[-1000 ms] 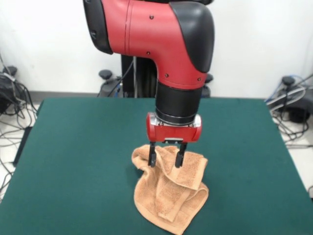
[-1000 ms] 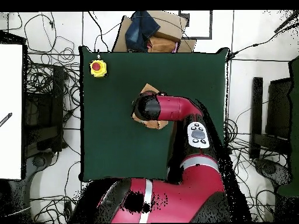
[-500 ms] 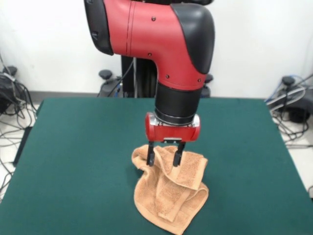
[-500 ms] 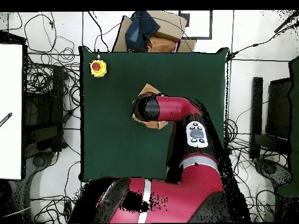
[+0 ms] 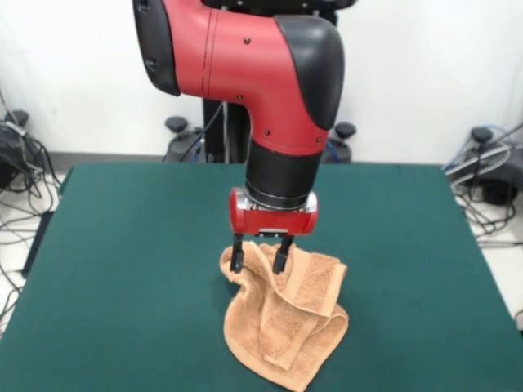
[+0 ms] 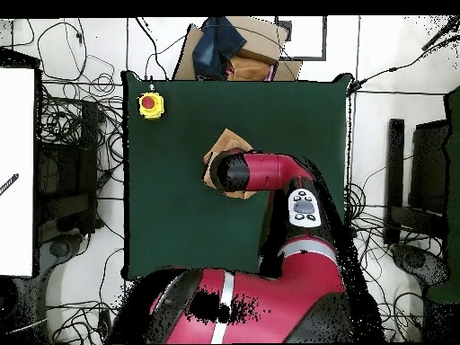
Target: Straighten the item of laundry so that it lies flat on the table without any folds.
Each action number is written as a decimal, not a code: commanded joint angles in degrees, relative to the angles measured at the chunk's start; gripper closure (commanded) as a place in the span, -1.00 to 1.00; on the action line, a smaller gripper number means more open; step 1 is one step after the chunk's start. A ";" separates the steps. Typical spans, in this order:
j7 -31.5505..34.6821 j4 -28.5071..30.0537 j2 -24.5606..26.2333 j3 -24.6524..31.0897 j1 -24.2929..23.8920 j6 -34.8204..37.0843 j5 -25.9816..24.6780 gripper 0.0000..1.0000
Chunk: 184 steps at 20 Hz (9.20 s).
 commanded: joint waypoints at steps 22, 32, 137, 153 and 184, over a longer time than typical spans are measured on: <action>9.75 7.02 -0.04 -4.13 5.38 -7.40 -2.35 -1.00; 8.22 5.42 2.48 -4.07 4.83 -7.34 -1.97 -1.00; 6.95 2.15 11.11 -4.42 3.34 -14.96 -0.95 1.00; 4.14 17.16 -16.35 -5.74 6.70 6.88 2.22 1.00; 0.03 24.45 -40.69 -4.49 5.48 27.31 2.12 1.00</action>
